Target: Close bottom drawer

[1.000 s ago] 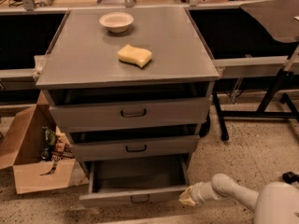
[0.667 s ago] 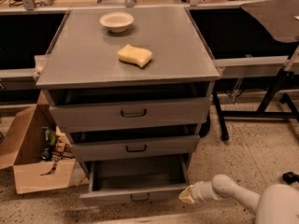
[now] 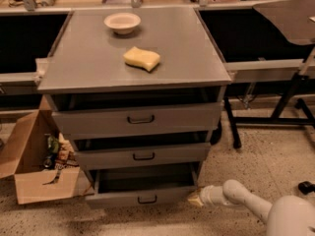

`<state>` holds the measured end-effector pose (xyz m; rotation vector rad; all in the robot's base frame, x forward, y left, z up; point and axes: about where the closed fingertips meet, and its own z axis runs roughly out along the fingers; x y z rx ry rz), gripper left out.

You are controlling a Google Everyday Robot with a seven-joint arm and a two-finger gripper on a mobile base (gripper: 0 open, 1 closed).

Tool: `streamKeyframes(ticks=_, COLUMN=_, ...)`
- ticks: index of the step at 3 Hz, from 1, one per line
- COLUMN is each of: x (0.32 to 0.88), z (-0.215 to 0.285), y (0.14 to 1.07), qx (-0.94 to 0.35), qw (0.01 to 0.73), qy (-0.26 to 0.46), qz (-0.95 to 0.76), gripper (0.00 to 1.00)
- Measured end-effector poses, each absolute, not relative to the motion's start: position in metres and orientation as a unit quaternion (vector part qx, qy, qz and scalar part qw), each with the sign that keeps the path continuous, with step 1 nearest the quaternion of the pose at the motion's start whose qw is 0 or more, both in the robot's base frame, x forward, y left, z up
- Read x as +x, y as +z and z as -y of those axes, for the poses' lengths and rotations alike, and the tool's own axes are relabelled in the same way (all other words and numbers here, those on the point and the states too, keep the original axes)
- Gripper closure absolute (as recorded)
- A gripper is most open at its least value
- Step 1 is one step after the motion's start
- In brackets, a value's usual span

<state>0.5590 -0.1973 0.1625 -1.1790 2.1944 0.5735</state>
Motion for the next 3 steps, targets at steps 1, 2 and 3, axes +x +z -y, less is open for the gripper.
streamKeyframes(ticks=1, x=0.559, z=0.197, y=0.163, qx=-0.442, qw=0.289, qy=0.215, qz=-0.822, gripper=1.00)
streamKeyframes(ticks=2, x=0.563, z=0.183, y=0.164, qx=-0.399, qw=0.306, qy=0.223, qz=-0.835, gripper=1.00)
streamKeyframes(ticks=3, x=0.573, z=0.151, y=0.176, qx=-0.338, qw=0.341, qy=0.242, qz=-0.843, gripper=1.00)
